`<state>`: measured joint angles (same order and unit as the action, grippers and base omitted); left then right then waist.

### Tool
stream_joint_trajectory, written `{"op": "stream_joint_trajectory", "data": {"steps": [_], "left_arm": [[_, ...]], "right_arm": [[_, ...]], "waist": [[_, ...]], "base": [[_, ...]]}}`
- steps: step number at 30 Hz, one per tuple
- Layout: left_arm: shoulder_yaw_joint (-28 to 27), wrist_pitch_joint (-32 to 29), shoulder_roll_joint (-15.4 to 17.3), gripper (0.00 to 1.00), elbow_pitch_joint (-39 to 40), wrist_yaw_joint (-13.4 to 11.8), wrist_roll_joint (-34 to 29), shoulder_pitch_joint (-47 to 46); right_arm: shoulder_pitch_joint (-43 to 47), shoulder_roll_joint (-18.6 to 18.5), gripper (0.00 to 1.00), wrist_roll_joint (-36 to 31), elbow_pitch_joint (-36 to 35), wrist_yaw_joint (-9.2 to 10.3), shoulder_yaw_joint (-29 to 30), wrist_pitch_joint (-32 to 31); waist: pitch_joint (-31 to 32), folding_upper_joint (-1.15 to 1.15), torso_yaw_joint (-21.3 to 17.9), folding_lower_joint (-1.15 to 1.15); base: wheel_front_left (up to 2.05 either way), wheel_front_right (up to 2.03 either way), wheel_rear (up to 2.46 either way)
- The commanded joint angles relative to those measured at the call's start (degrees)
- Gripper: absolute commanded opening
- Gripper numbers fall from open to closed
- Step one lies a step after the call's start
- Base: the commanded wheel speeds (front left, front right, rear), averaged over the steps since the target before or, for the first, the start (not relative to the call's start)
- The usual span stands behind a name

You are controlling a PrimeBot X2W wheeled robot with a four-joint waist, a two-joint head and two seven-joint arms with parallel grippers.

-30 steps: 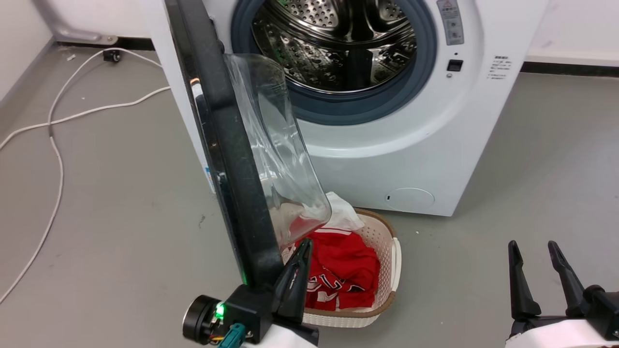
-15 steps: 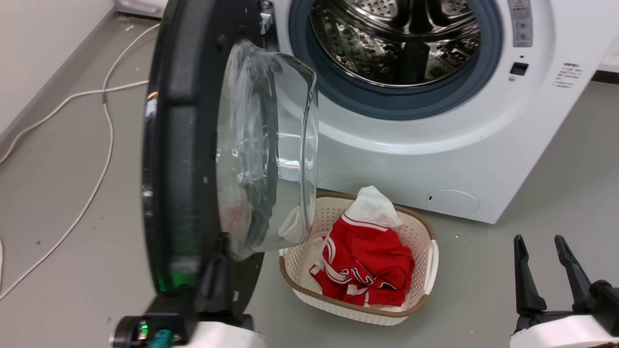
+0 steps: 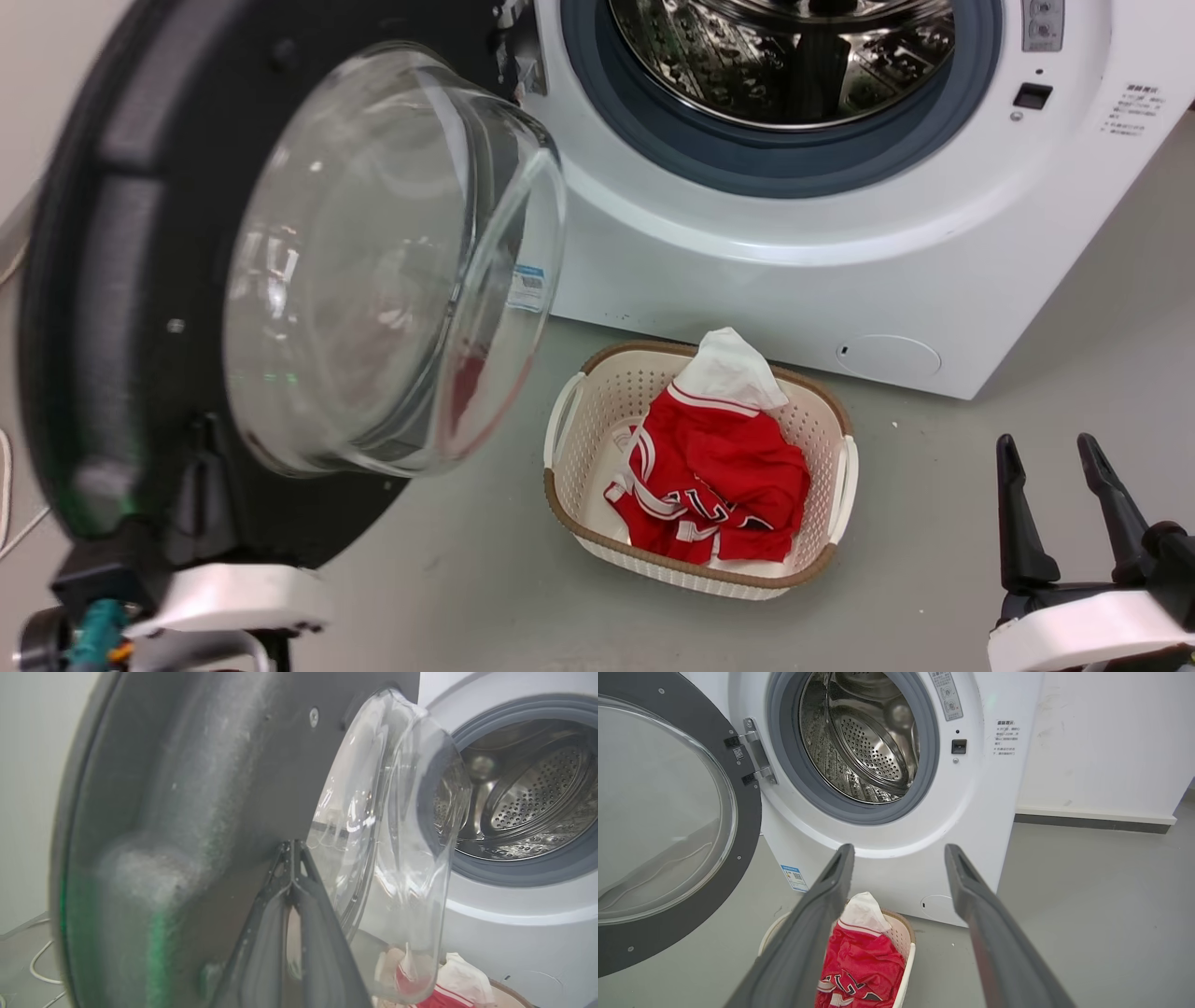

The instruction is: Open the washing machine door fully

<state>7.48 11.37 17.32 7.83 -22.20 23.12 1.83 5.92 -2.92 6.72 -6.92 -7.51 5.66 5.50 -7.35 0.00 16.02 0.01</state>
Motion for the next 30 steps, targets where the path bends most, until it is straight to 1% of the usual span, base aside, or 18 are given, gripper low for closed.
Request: {"op": "stream_joint_trajectory", "data": {"steps": [1,8,11,14,17,18,24,28,30], "left_arm": [[-2.0,0.5,0.9,0.0,-1.1,0.0,1.2,-1.0],[-8.6,1.7,4.2,0.0,-7.6,2.3,5.5,-4.0],[-11.7,2.2,6.3,0.0,-10.7,3.5,7.0,-5.4],[-13.7,2.7,8.2,0.0,-13.6,4.9,7.8,-7.0],[-15.5,2.9,9.6,0.0,-17.2,5.8,8.5,-8.4],[-15.5,2.9,9.6,0.0,-17.2,5.8,8.5,-8.4],[-16.8,3.4,11.0,0.0,-22.9,8.0,9.0,-11.3],[-16.4,3.6,10.7,0.0,-24.7,8.8,8.2,-12.3],[-16.2,3.8,10.2,0.0,-24.5,8.8,7.6,-12.1]], "right_arm": [[-0.6,0.1,1.0,-0.4,-0.1,0.03,-0.1,-0.3],[-1.1,0.1,1.0,-0.3,-0.4,0.04,0.0,-0.5],[-1.3,0.1,1.0,-0.3,-0.3,0.04,0.0,-0.6],[-1.5,0.1,1.0,-0.5,-0.2,0.04,0.1,-0.7],[-1.6,0.1,1.0,-0.5,-0.2,0.04,0.3,-0.7],[-1.6,0.1,1.0,-0.5,-0.2,0.04,0.3,-0.7],[-2.2,0.1,1.0,-0.7,0.0,0.04,0.2,-0.6],[-2.5,0.1,1.0,-0.8,0.1,0.04,0.1,-0.4],[-2.4,0.1,1.0,-0.7,0.4,0.03,0.1,-0.2]], "waist": [[-0.5,0.0,-0.5,-0.01],[-2.1,0.0,-1.5,-0.01],[-2.6,0.0,-1.8,-0.01],[-3.1,0.0,-2.0,-0.01],[-3.4,0.0,-1.9,-0.01],[-3.4,0.0,-1.9,-0.01],[-3.6,0.0,-1.8,-0.01],[-3.4,0.0,-1.9,-0.01],[-3.1,0.0,-2.1,-0.01]], "base": [[0.0,0.0,0.0],[0.0,0.0,0.0],[0.0,0.0,0.0],[0.0,0.0,0.0],[0.0,0.0,0.0],[0.0,0.0,0.0],[0.0,0.0,0.0],[0.0,0.0,0.0],[0.0,0.0,0.0]]}}
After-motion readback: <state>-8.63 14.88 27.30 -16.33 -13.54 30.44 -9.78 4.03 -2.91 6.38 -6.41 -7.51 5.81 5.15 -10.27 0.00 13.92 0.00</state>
